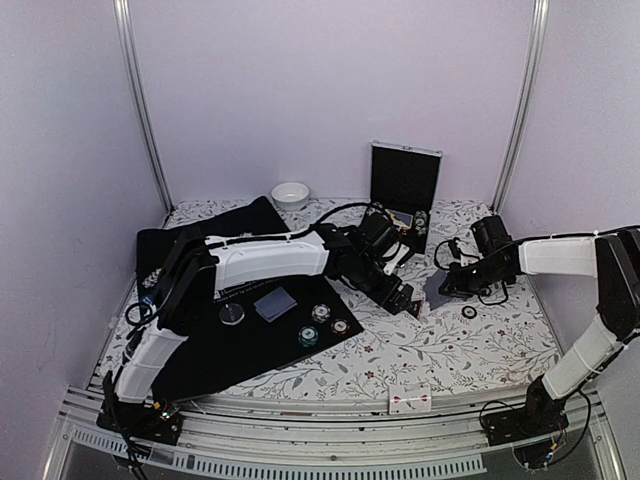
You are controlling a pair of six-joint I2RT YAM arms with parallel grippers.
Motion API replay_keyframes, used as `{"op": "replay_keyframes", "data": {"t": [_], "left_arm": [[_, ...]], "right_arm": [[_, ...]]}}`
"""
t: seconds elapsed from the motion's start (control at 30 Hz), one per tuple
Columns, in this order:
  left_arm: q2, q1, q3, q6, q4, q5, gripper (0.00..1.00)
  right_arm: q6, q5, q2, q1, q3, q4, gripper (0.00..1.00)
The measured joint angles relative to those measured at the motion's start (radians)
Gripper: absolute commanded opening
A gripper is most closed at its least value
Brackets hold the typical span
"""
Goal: Distribute texas hold em gaming equipment
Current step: Pick up the all-in button from the center of the board.
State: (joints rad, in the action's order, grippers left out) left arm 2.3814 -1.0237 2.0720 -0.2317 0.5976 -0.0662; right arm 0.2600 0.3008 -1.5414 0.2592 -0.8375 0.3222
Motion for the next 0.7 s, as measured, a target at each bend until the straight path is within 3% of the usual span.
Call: {"op": "replay_keyframes", "data": {"t": [0.2, 0.7], "left_arm": [[0.035, 0.001, 0.023, -0.05, 0.014, -0.026, 0.98], [-0.156, 0.011, -0.169, 0.024, 0.048, -0.008, 0.97]], "right_arm": [[-0.019, 0.08, -0.083, -0.003, -0.025, -0.009, 0.02], [0.049, 0.355, -0.15, 0.127, -0.005, -0.143, 0.02]]}}
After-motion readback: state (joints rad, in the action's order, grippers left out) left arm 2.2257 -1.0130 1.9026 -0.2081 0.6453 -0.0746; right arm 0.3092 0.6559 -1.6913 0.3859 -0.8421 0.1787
